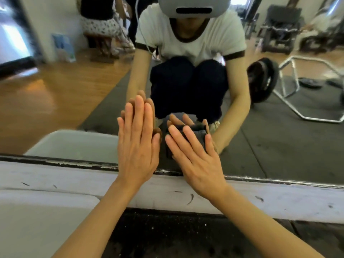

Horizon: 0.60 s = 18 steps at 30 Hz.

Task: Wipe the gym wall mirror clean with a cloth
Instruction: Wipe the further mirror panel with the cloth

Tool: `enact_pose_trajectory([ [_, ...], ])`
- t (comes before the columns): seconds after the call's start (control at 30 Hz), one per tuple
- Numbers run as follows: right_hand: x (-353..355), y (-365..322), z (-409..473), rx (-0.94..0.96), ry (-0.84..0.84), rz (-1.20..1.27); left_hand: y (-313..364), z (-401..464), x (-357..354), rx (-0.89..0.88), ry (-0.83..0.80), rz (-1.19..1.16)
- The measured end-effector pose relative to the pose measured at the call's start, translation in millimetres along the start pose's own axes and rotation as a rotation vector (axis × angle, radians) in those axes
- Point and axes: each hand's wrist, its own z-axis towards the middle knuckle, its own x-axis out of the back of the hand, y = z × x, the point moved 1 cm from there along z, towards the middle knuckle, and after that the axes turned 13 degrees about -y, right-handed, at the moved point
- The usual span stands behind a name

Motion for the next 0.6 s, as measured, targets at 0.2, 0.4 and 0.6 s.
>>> enact_pose_trajectory([
  [0.2,18,49,16,-0.109,0.146,0.048,1,-1,-1,0.023,0.015,0.027],
  [0.4,20,72,-28,-0.512,0.188,0.259,5,3,-4,0.029,0.036,0.024],
  [0.6,7,-11,34,-0.146,0.081,0.109,6,1,1,0.087,0.005,-0.001],
])
